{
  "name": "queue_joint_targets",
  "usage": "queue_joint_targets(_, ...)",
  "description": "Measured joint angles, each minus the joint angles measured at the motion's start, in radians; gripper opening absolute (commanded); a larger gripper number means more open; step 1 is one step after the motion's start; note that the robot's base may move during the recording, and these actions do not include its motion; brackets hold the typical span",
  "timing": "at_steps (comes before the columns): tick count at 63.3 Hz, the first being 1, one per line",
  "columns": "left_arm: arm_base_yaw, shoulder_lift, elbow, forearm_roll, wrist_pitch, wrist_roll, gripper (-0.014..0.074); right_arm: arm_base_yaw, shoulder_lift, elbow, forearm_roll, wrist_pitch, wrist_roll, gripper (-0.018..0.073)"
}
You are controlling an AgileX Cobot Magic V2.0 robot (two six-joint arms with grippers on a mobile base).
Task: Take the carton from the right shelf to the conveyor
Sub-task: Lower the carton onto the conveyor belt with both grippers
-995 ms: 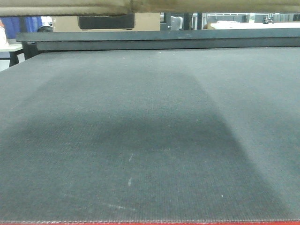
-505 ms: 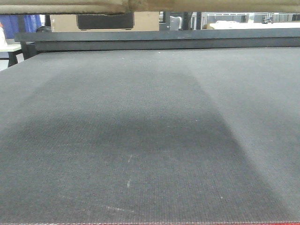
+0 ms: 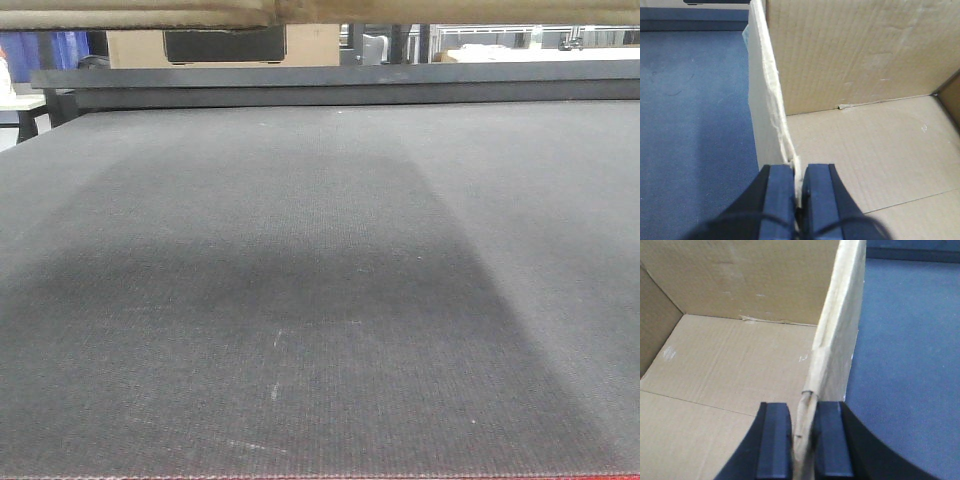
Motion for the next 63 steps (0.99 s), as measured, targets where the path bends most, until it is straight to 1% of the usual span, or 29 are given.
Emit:
queue_joint_targets(17,0.0,0.002,0.0,0.0,-0.015,0.0,-0.0018,0.0,0.004,0.0,-0.004,-0.012,0.0,-0.0067)
queue_joint_targets(24,0.009,0.027,0.0,0.0,-0.016,0.0,-0.0018,0.0,0.041,0.0,-0.027,-0.021,0.0,-0.0067)
queue_joint_targets(42,0.069,0.208,0.0,0.009,-0.019,0.0,-0.0018,0.0,0.245,0.0,-0.055,-0.09,0.0,-0.0067)
queue_joint_targets(59,0.098,0.37,0.002,0.025,-0.104,0.0,-0.0018,0.0,0.437,0.0,-0.119,-0.156,0.0,-0.0067)
queue_joint_targets(63,0.1,0.395,0.002,0.033,-0.112,0.0,-0.0002,0.0,0.467,0.0,-0.12,-0.166,0.0,-0.0062)
